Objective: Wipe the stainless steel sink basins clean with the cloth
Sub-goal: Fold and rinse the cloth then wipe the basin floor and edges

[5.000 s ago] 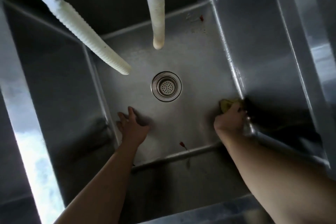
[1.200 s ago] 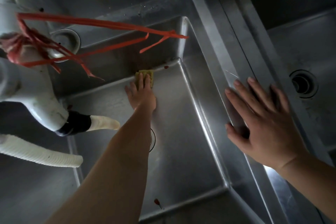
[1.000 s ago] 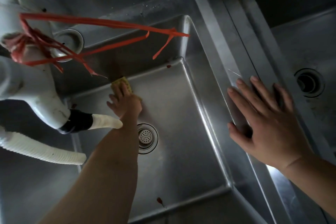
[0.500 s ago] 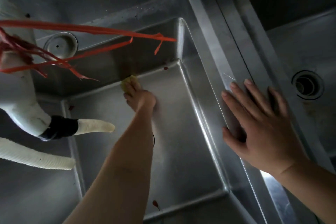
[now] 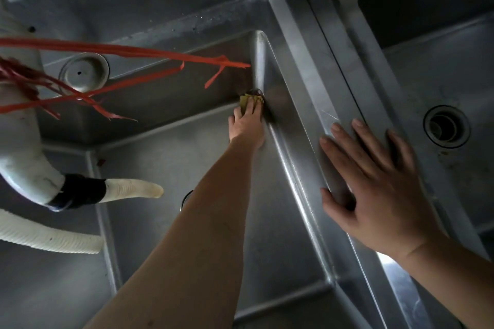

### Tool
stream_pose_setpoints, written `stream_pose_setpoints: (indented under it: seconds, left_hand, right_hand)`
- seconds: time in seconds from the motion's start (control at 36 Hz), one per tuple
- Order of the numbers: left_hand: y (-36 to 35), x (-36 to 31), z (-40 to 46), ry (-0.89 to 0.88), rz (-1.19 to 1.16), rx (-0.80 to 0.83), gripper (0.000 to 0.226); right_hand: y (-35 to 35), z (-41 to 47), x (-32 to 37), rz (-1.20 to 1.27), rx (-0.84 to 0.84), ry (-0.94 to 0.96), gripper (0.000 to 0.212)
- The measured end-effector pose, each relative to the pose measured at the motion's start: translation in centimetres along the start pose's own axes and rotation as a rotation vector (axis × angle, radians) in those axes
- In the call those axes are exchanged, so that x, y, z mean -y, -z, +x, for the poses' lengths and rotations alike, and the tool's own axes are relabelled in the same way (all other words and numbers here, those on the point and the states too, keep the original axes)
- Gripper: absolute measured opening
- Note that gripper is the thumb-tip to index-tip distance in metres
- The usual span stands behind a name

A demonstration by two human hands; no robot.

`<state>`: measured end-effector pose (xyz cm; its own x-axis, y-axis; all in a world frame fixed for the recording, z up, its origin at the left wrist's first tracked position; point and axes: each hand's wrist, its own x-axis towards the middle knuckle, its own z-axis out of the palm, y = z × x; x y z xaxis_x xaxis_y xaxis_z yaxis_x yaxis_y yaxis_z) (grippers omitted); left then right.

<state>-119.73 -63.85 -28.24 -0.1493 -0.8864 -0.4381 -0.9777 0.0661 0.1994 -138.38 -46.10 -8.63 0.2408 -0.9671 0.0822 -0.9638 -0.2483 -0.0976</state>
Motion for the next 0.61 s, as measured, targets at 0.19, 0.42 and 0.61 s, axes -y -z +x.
stream_pose_setpoints:
  seconds: [0.19, 0.42, 0.61]
  left_hand:
    - [-1.1, 1.5, -0.9, -0.039, -0.002, 0.042, 0.078]
    - [-5.6, -1.5, -9.8, 0.013, -0.239, 0.031, 0.073]
    - [-10.7, -4.1, -21.4, -0.109, -0.228, 0.224, 0.090]
  right_hand:
    - [0.0, 0.0, 0.1, -0.009, -0.002, -0.009, 0.067]
    - [-0.2, -0.2, 0.2, -0.017, -0.014, -0.028, 0.067]
    - [-0.3, -0.2, 0.3, -0.103, 0.055, -0.045, 0.072]
